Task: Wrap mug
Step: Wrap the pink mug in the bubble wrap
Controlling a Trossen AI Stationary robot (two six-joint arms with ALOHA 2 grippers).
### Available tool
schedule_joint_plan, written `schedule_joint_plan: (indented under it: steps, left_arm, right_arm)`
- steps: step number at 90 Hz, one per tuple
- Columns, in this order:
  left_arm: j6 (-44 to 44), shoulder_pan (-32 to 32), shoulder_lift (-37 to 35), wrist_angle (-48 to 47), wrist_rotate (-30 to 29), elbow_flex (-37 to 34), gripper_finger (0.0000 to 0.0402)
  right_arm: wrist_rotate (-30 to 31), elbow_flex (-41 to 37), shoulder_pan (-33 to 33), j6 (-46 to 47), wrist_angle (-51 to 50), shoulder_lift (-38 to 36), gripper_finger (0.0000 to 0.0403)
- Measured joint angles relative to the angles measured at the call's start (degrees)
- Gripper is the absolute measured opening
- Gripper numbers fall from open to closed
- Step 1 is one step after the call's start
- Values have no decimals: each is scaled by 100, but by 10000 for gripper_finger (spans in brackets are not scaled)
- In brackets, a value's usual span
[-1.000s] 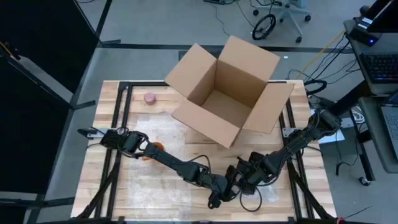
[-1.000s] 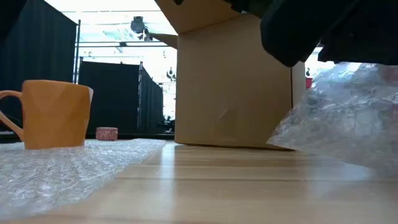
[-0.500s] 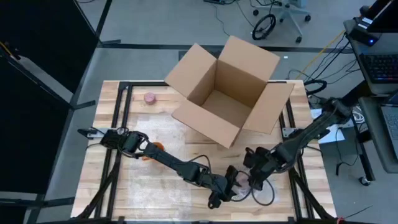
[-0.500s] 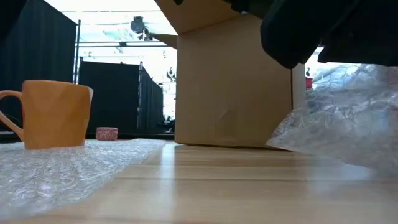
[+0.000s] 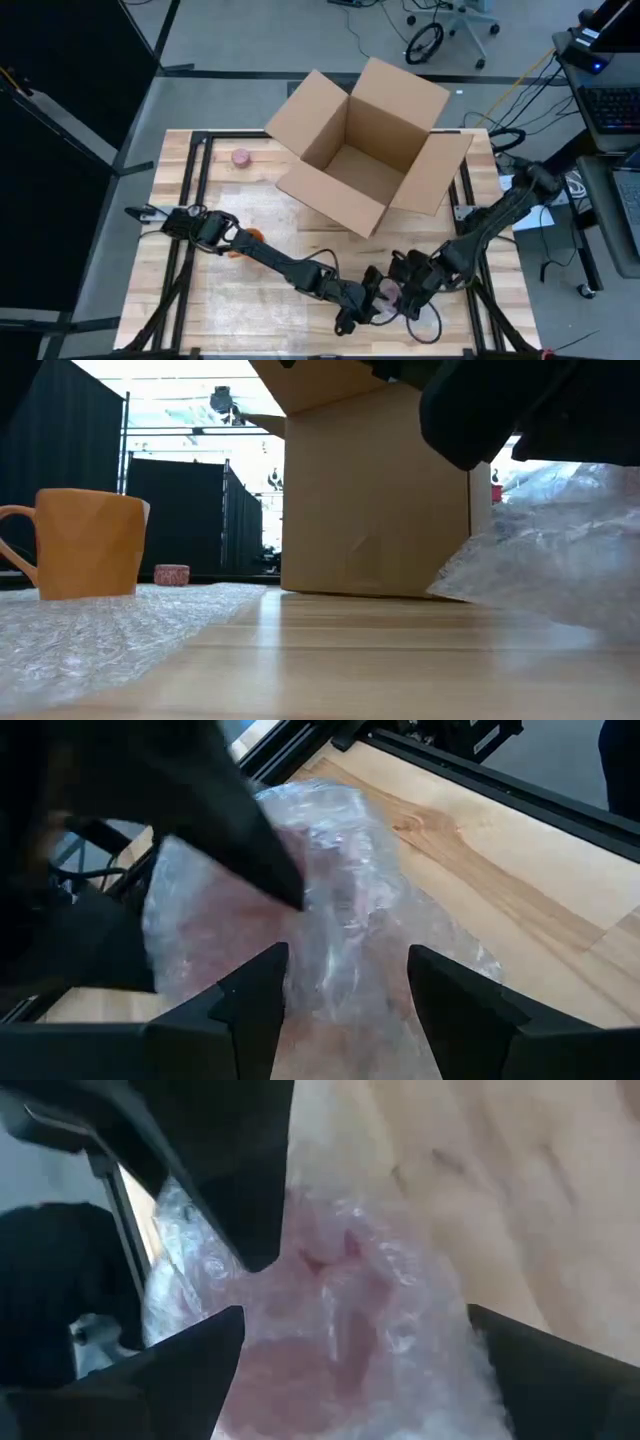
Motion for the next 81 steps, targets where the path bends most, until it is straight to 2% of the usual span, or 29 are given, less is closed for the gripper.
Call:
schedule_joint_plan:
  steps: [16, 24, 44, 67, 74, 81]
  left_arm:
    - [-16, 0, 0, 4, -2, 0, 193]
    - [-20, 0, 0, 1, -9, 0, 193]
    - [-144, 13, 0, 17, -13, 0, 193]
    - [-149, 11, -2, -11, -3, 2, 193]
    - [-147, 11, -4, -14, -3, 2, 193]
    - [-153, 15, -4, -35, -27, 2, 193]
  right_arm:
    - [-34, 4, -7, 44, -124, 35, 357]
    - [173, 8, -30, 39, -233, 86, 357]
    - [394, 18, -96, 74, -292, 777, 357]
    - [117, 76, -177, 92, -115, 1299, 356]
    - [120, 73, -186, 1, -68, 1309, 348]
    - [194, 63, -203, -58, -69, 1309, 322]
